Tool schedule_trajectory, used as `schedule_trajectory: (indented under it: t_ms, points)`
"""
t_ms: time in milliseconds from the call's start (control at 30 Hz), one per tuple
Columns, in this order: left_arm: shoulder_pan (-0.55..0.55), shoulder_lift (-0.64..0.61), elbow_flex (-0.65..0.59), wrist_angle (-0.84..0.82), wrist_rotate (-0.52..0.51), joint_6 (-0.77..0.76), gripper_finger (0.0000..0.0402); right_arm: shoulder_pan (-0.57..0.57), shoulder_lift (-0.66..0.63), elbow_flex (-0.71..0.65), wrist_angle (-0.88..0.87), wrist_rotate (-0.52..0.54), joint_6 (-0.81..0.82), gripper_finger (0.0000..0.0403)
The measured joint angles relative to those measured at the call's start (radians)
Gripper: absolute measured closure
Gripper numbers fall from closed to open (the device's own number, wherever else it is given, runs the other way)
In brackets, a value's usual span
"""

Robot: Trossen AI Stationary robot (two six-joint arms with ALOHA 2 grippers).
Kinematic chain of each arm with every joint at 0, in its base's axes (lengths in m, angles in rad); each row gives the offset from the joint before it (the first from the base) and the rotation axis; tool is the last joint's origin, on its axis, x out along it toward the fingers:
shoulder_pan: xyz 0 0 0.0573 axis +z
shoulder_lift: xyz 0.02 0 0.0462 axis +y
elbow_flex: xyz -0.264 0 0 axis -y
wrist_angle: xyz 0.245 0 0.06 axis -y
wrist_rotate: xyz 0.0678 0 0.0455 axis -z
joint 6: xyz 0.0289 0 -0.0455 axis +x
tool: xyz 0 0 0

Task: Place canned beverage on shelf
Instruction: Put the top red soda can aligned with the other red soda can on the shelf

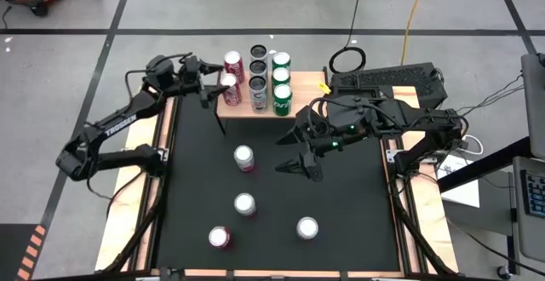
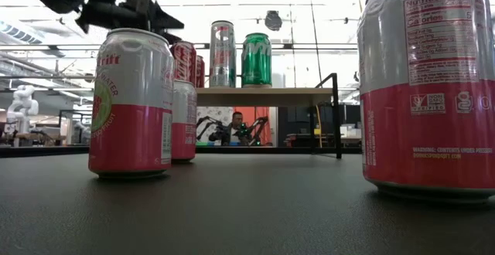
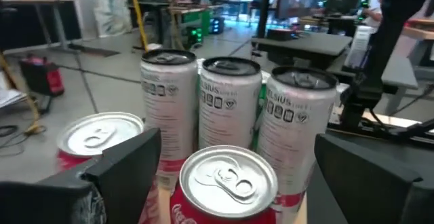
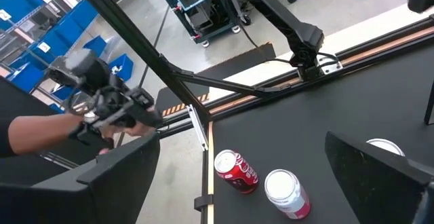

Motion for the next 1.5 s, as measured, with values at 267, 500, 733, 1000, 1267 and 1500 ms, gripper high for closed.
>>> schedule_trajectory:
  t_ms: [267,500,733,1000,1267,1500]
  points:
    - [-0.025,-0.186,0.057,-0.425,-0.055,-0.001,0.0013,0.0,0.0,0.0,0.0,0.001,0.0,0.0003]
    - [-0.091,-0.3,0.026,-0.581,-0.054,-0.022,0.0044,0.0,0.0,0.0,0.0,0.002,-0.001,0.0003]
    - [-0.132,-0.275,-0.02,-0.549,-0.075,-0.046,0.0113,-0.001,0.0,0.0,0.0,0.055,-0.031,0.0003]
    - [-0.149,-0.215,-0.066,-0.424,-0.11,-0.03,0.0172,-0.002,0.0,0.0,0.0,0.077,-0.031,0.0003]
    - [-0.149,-0.129,-0.069,-0.335,-0.112,0.0,0.0214,-0.004,0.0,0.0,0.0,0.104,-0.048,0.0003]
    - [-0.149,-0.069,-0.069,-0.261,-0.116,0.001,0.0233,-0.022,0.0,0.0,0.0,0.104,-0.05,0.0003]
